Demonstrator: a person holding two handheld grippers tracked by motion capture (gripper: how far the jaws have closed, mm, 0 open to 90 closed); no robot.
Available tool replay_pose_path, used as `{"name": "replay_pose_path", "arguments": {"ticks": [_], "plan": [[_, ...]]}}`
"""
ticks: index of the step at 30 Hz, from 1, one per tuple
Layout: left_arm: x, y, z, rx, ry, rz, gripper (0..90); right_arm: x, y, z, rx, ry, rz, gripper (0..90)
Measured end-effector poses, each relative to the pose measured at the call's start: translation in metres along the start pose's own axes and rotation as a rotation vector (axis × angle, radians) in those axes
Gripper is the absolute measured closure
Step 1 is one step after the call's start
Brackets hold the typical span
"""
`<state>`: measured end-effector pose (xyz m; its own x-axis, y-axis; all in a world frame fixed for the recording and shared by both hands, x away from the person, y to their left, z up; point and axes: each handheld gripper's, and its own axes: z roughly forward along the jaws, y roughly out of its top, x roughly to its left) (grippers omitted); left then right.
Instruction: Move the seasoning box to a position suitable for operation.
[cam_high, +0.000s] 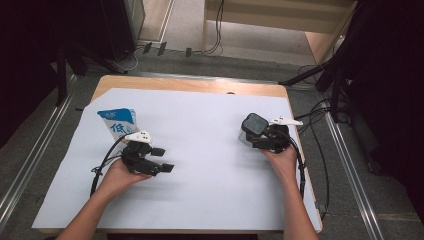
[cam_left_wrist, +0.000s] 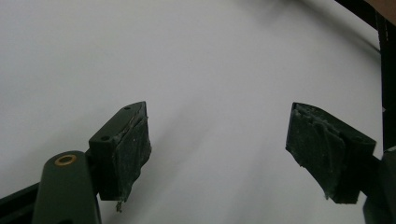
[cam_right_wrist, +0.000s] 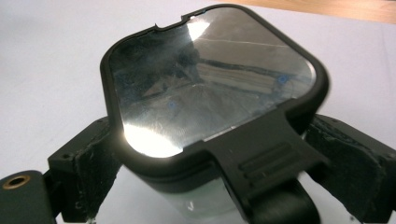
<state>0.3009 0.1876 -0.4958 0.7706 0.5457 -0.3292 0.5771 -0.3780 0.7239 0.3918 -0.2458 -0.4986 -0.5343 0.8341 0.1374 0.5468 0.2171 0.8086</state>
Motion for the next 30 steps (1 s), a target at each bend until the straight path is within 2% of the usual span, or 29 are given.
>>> {"name": "replay_pose_path", "arguments": {"ticks": [10, 15, 24, 27, 30], "plan": [[0.001, -0.005, -0.003, -0.006, -0.006, -0.023, 22.1, -0.001, 0.0, 0.009, -0.009, 0.022, 0.004, 5.8], [0.001, -0.006, -0.004, -0.008, -0.004, -0.03, 22.3, 0.002, 0.0, 0.016, 0.019, -0.002, -0.029, 6.6], [0.002, -0.007, -0.005, -0.013, -0.007, -0.037, 22.5, 0.005, -0.001, 0.016, 0.026, -0.018, -0.077, 11.4], [0.003, -0.007, -0.004, -0.009, -0.008, -0.037, 22.6, 0.007, -0.002, 0.014, 0.028, -0.027, -0.101, 16.1], [0.003, -0.006, -0.004, -0.012, -0.011, -0.037, 22.6, 0.008, -0.002, 0.014, 0.032, -0.03, -0.104, 16.1]]}}
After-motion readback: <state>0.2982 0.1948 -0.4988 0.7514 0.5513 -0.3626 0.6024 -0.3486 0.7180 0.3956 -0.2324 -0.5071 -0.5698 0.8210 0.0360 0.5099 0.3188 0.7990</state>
